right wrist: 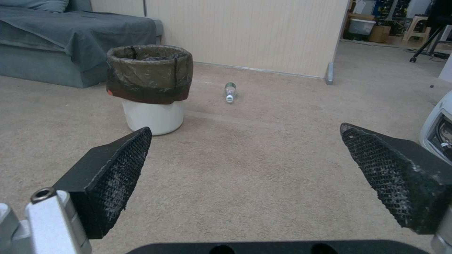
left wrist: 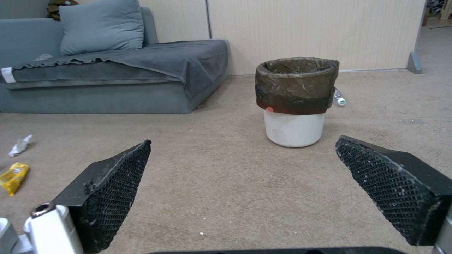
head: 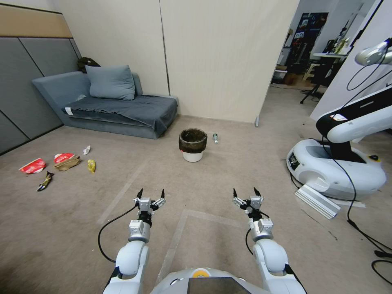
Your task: Pick up the trash bin, then pick up the garbage from the floor and place it into the trash bin.
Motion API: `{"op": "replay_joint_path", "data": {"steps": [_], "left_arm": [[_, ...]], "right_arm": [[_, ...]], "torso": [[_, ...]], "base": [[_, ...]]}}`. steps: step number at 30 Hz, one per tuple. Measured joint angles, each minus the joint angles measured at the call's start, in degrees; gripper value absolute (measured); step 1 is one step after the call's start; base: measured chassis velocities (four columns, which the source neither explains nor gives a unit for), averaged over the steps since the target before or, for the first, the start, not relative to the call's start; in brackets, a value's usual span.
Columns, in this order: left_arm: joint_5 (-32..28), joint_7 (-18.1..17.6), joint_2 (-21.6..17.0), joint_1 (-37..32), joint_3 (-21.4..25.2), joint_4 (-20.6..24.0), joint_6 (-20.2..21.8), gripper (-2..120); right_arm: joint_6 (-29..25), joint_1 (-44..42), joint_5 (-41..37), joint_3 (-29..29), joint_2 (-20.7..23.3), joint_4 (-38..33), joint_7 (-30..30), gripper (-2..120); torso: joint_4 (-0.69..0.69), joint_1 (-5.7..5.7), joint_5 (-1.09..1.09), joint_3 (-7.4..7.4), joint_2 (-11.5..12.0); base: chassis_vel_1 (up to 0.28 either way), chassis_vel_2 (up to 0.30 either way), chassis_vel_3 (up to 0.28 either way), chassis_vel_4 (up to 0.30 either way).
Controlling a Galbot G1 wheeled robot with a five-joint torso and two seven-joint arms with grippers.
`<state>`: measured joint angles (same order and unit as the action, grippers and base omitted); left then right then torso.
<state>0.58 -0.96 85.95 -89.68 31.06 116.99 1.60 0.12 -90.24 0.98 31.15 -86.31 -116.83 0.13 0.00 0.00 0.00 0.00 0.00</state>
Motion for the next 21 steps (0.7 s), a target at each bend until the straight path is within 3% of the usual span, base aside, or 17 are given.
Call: {"op": "replay_joint_path", "data": {"steps": [7, 10, 17, 21], "left_arm": [[2.4, -4.0, 0.1, -3.7, -1.9, 9.8, 6.9, 100], [2.7, -4.4, 0.1, -4.0, -2.1, 10.8, 7.7, 100], [5.7, -9.0, 0.2, -8.2, -4.5, 21.8, 16.2, 100], [6.8, -10.7, 0.3, -9.7, -5.3, 25.6, 19.3, 100]], "right_arm": [[1.1, -6.5, 4.7, -2.2, -1.9, -10.0, 0.6, 100], [1.1, -7.2, 5.0, -2.2, -1.9, -10.9, 0.7, 100], [1.9, -14.1, 10.2, -4.6, -4.1, -21.9, 1.2, 100], [2.1, -16.9, 12.3, -5.6, -5.0, -26.1, 1.5, 100]], "torso": [[0.00, 0.00, 0.00, -0.01, 0.0], [0.00, 0.00, 0.01, 0.00, 0.0], [0.00, 0.00, 0.00, -0.01, 0.0], [0.00, -0.01, 0.01, -0.01, 0.0]], "base": [[0.000, 0.000, 0.000, 0.000], [0.000, 0.000, 0.000, 0.000], [0.000, 0.000, 0.000, 0.000], [0.000, 0.000, 0.000, 0.000]]}}
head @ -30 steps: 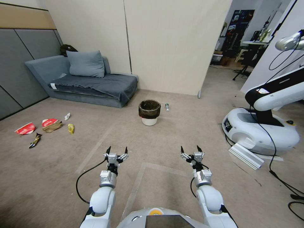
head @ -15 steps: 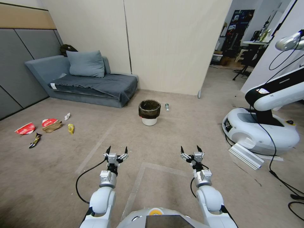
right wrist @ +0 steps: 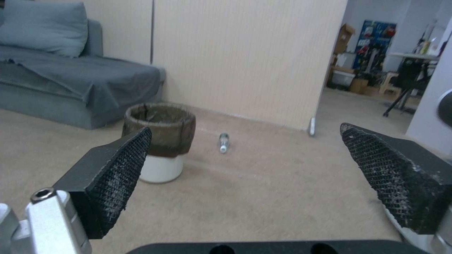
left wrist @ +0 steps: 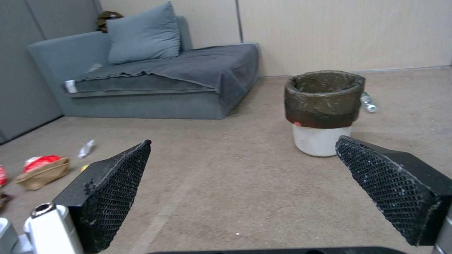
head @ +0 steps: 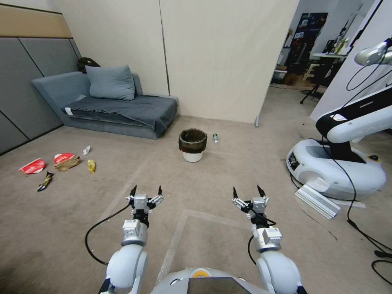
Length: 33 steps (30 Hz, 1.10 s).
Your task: Pick up the trash bin, then pick up the garbage from the floor and place it into the trash bin.
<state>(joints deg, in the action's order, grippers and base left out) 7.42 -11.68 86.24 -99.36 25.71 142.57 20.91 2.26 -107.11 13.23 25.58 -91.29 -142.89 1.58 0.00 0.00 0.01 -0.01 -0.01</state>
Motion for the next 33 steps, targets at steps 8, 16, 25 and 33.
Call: {"op": "replay_joint_path", "data": {"steps": [8, 16, 25, 33], "left_arm": [[2.6, -1.9, 0.1, -1.9, -1.5, 1.4, 3.7, 100], [3.8, -1.3, 0.2, -1.8, -1.6, 1.1, 2.7, 100], [3.6, -1.2, 0.2, -1.7, -1.7, 0.9, 2.4, 100], [3.5, -1.2, 0.0, -1.6, -1.6, 0.8, 2.3, 100]], "right_arm": [[0.4, -2.9, 2.2, -1.0, -0.8, -1.1, 0.2, 100], [-3.3, -2.6, 1.6, -0.9, -0.8, -0.7, 2.0, 100], [-4.0, -2.5, 1.4, -0.9, -0.9, -0.5, 2.1, 100], [-5.7, -2.4, 1.0, -0.9, -0.9, -0.4, 2.1, 100]], "torso": [[0.00, 0.00, -0.01, 0.01, 0.0], [0.00, 0.00, -0.01, 0.01, 0.0], [0.00, 0.00, -0.01, 0.01, 0.0], [0.00, 0.00, -0.01, 0.01, 0.0]], "base": [[0.000, 0.000, 0.000, 0.000], [0.000, 0.000, 0.000, 0.000], [0.000, 0.000, 0.000, 0.000], [0.000, 0.000, 0.000, 0.000]]}}
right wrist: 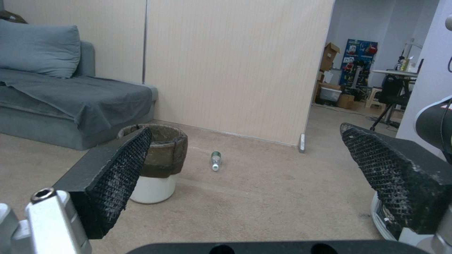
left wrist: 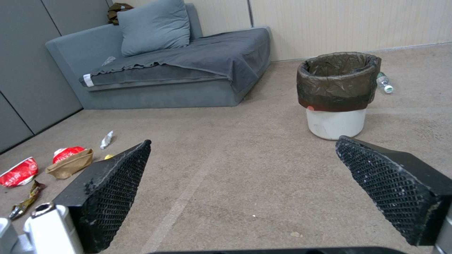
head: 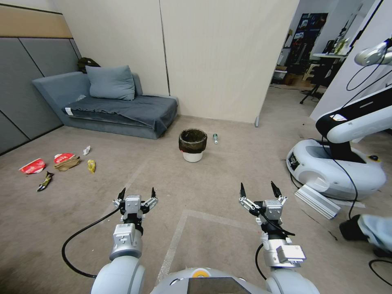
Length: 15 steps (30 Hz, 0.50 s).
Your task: Pick up the trash bin, then pick up the garbage from the floor and place it into the trash bin.
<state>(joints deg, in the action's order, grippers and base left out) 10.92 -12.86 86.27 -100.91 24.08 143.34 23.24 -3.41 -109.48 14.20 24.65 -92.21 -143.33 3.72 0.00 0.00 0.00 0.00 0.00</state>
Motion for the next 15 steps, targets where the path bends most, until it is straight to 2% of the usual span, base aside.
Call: {"op": "replay_joint_path", "data": {"steps": [11, 15], "left_arm": [[-0.1, -0.4, -0.1, 0.2, -0.1, 0.0, -0.4, 100], [-0.2, -0.7, -0.1, 0.4, -0.3, -0.1, -0.6, 100]], "right_arm": [[-0.2, 0.0, -0.1, 0.0, 0.0, 0.0, 0.0, 100], [-0.3, 0.0, -0.1, 0.0, 0.0, 0.1, 0.0, 100]], "torso": [[0.00, 0.00, 0.00, 0.00, 0.0], [0.00, 0.00, 0.00, 0.00, 0.0]], "base": [[0.000, 0.000, 0.000, 0.000], [-0.071, 0.054, 0.049, -0.067]]}}
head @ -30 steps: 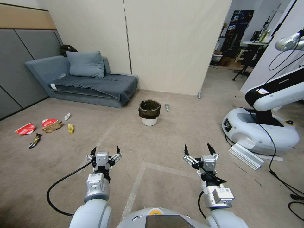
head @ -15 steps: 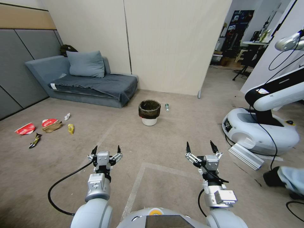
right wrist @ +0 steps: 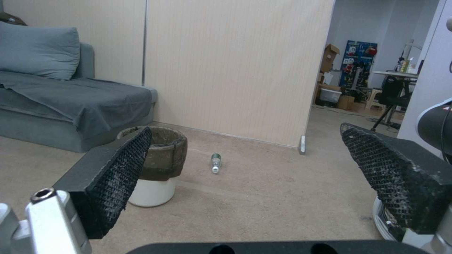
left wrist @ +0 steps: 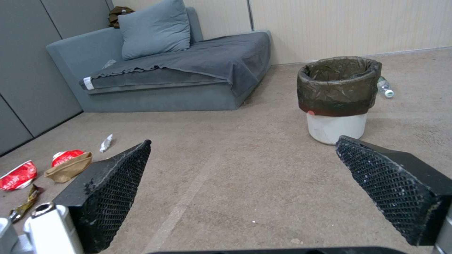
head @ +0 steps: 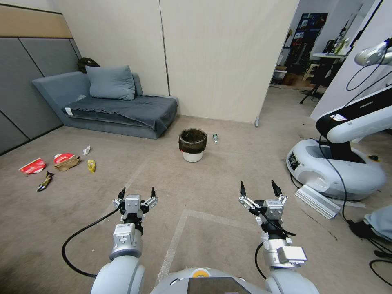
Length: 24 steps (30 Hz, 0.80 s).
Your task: Pick up the trash bin, then pick up the garbage from the floor and place it into the trash bin.
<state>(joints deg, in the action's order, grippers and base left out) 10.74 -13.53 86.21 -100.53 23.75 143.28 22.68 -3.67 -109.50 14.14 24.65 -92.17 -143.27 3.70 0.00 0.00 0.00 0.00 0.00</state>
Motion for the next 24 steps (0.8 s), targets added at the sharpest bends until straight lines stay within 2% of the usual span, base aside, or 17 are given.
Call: {"op": "replay_joint_path", "data": {"steps": [24], "left_arm": [[-0.2, -0.4, 0.0, 0.0, -0.1, 0.0, 0.0, 100]], "right_arm": [[-0.1, -0.2, -0.1, 0.2, 0.0, 0.0, -0.9, 100]], "torso": [[0.00, 0.00, 0.00, 0.01, 0.0]], "base": [[-0.134, 0.144, 0.144, -0.144]]}}
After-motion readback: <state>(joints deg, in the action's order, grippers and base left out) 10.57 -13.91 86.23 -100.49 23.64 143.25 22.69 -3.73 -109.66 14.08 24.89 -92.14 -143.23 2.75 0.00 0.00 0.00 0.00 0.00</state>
